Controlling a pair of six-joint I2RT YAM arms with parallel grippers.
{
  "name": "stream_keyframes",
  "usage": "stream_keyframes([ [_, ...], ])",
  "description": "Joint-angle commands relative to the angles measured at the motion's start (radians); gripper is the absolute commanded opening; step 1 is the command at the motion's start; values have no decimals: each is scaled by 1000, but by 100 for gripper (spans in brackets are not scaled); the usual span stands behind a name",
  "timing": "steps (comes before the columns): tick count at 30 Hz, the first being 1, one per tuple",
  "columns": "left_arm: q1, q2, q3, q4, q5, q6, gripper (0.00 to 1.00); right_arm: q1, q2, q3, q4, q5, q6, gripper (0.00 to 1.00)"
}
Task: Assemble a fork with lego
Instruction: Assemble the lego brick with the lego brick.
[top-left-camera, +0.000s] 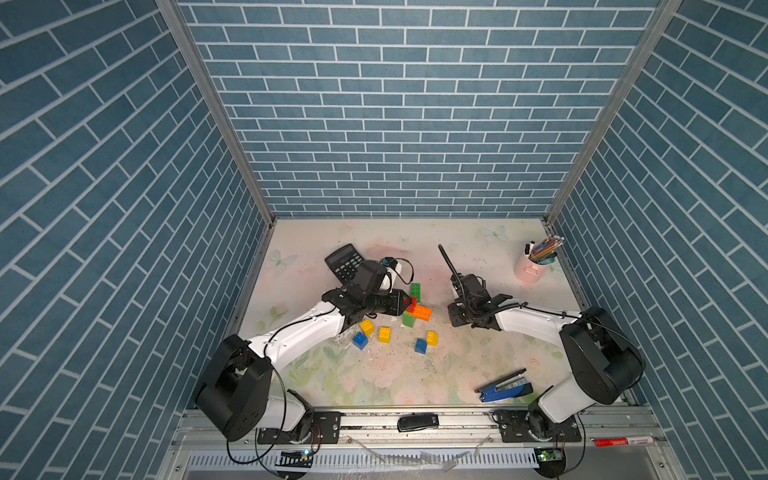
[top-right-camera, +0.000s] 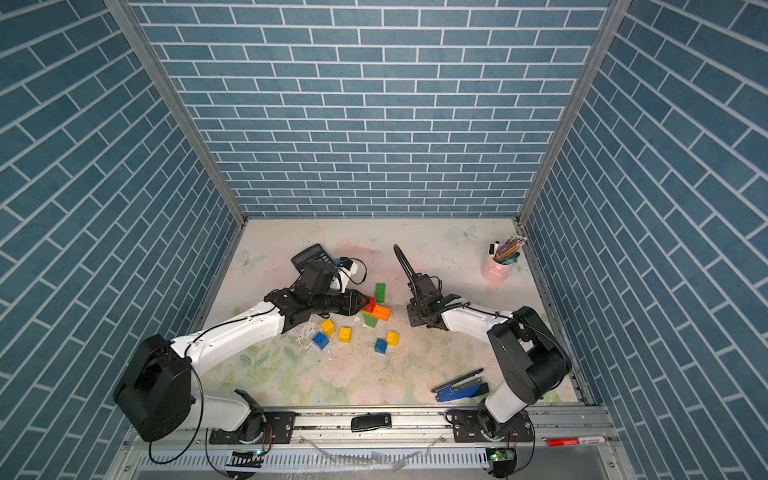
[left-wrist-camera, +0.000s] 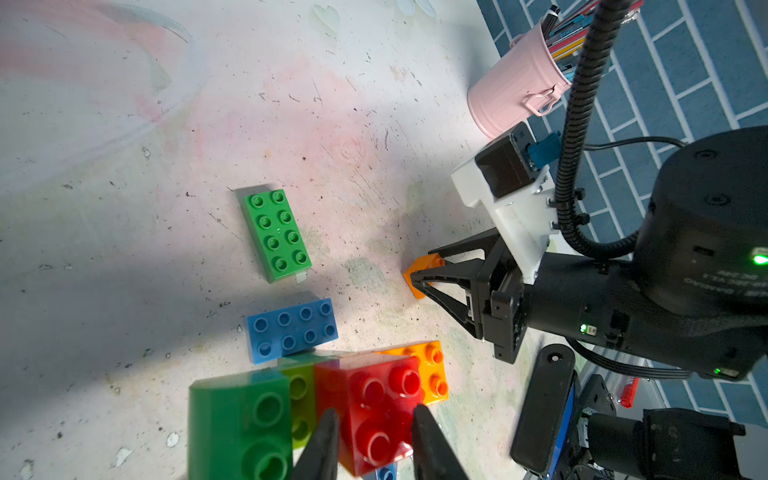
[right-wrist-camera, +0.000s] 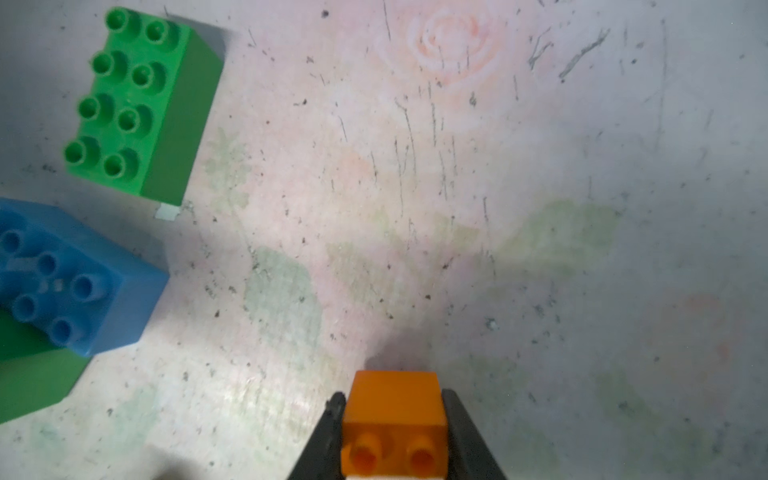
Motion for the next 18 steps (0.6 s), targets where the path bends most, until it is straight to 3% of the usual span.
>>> stream_keyframes([
  [1, 7, 1, -10, -20, 0, 9, 32, 9, 46, -42, 12, 39, 27, 0],
  [12, 10, 21, 7, -24, 4, 13, 32, 23, 85, -106, 91, 14, 90, 0],
  [18, 14, 18, 6, -23, 3, 8, 32, 26, -144, -105, 108, 66, -42, 0],
])
